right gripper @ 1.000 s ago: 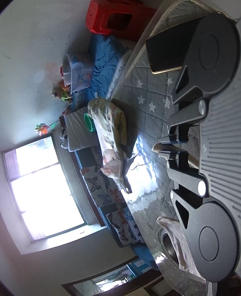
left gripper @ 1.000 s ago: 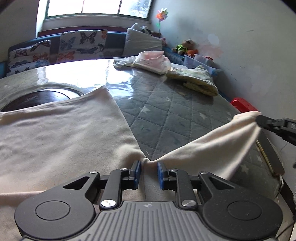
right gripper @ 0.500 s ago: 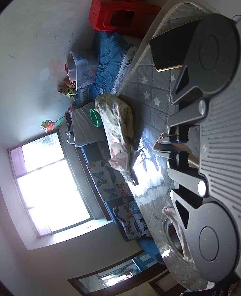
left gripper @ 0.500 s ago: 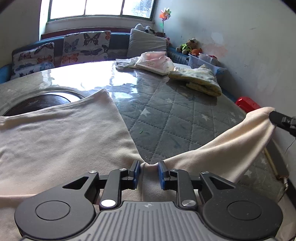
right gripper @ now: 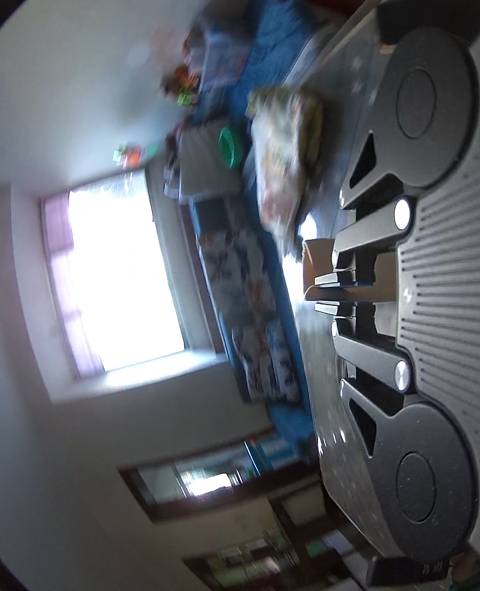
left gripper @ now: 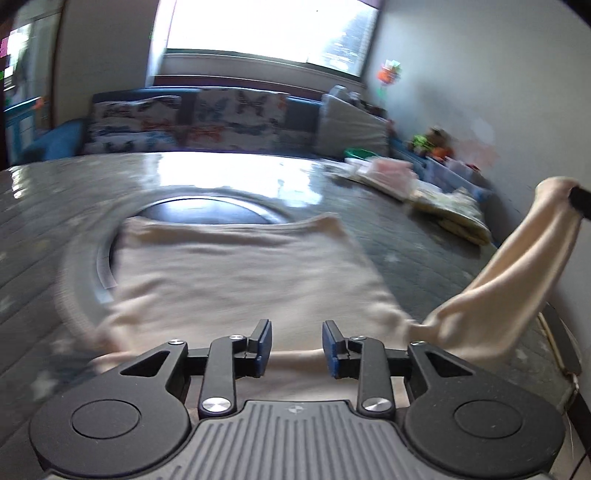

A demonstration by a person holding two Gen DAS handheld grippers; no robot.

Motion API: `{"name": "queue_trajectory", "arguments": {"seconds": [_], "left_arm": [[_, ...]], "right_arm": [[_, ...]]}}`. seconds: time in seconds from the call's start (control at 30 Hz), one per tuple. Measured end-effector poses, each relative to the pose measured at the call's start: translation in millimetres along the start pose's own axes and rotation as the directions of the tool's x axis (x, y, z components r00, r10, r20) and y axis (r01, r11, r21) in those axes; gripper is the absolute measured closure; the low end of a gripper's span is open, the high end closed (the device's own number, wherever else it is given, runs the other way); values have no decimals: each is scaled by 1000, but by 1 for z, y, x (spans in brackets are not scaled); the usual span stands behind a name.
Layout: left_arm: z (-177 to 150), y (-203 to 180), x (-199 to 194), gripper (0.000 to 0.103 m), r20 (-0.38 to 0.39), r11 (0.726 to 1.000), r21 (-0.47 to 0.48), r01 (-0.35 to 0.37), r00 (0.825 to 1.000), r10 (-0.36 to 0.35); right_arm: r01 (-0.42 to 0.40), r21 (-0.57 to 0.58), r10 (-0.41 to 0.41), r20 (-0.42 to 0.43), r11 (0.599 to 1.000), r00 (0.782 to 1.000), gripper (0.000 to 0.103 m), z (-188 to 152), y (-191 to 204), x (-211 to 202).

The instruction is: Fold clothes

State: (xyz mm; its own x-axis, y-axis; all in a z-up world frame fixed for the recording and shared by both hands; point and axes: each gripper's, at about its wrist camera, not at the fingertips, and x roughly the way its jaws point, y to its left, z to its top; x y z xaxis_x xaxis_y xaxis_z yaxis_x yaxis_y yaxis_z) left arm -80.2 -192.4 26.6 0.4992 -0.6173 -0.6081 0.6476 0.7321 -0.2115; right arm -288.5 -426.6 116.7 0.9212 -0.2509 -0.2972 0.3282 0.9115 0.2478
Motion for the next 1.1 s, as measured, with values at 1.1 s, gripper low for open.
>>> {"name": "queue_trajectory", "arguments": {"seconds": [1.1], "left_arm": [[-24, 102, -70, 57, 91, 977, -190, -103, 988, 121]], "right_arm": [[-403, -174, 293, -446, 899, 846, 85, -90, 164, 74]]}}
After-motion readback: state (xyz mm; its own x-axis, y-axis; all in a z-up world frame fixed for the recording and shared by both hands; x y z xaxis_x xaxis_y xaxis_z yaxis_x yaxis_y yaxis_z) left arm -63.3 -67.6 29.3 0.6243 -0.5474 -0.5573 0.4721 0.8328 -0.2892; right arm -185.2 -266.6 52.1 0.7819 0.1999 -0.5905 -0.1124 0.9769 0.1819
